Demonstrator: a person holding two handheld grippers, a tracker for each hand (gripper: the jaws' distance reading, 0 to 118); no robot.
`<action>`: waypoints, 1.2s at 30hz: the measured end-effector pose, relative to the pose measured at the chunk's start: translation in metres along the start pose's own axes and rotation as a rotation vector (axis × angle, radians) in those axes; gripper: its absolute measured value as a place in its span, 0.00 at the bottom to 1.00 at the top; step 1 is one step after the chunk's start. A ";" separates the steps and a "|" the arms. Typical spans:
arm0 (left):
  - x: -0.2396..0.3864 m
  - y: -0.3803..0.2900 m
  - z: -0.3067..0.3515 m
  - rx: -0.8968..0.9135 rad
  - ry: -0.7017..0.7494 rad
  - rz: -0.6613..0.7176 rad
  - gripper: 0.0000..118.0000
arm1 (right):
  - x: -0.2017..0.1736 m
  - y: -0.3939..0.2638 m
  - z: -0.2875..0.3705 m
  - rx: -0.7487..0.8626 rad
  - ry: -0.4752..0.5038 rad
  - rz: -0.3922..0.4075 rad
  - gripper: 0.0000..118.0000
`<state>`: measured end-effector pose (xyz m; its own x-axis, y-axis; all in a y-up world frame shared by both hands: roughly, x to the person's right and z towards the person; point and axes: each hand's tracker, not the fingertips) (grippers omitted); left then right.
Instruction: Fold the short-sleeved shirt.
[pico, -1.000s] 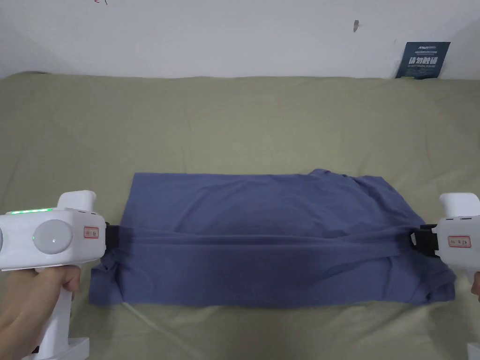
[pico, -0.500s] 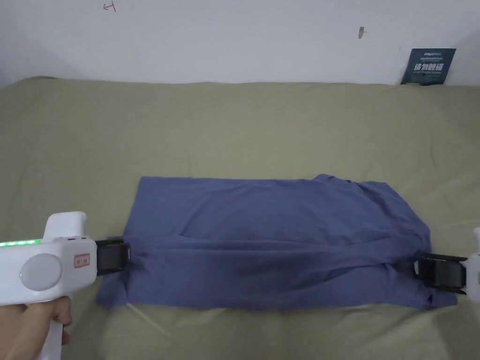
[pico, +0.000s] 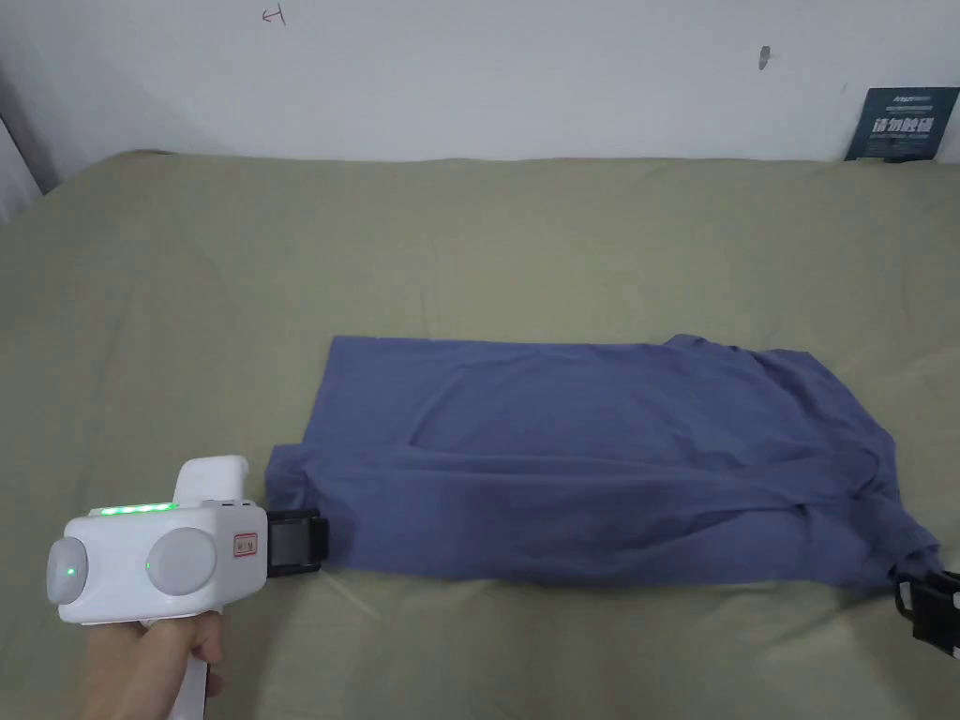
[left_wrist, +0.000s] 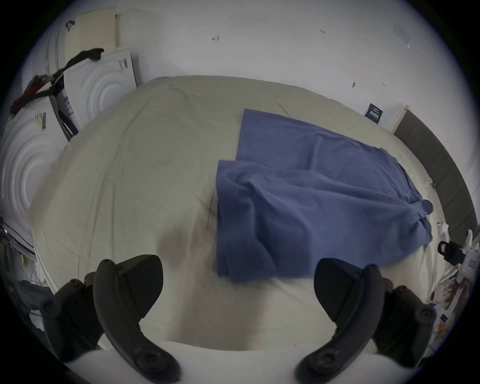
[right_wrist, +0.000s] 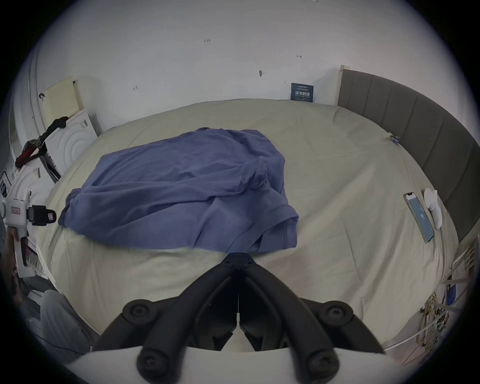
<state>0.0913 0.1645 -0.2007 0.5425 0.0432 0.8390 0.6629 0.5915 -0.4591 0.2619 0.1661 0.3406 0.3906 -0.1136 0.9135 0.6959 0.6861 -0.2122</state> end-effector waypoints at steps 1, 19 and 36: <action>0.002 0.003 -0.006 -0.016 0.015 0.000 0.99 | 0.001 0.001 -0.002 0.000 -0.004 -0.003 0.02; 0.023 0.016 -0.029 -0.093 -0.037 -0.065 0.07 | 0.022 0.034 -0.032 -0.040 -0.026 -0.035 0.93; 0.012 0.017 -0.017 -0.087 -0.050 -0.034 0.07 | 0.011 0.033 -0.026 -0.115 -0.024 0.029 0.07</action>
<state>0.1178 0.1614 -0.2035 0.4938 0.0654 0.8671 0.7242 0.5210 -0.4517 0.3052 0.1690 0.3346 0.3976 -0.0767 0.9143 0.7499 0.6014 -0.2756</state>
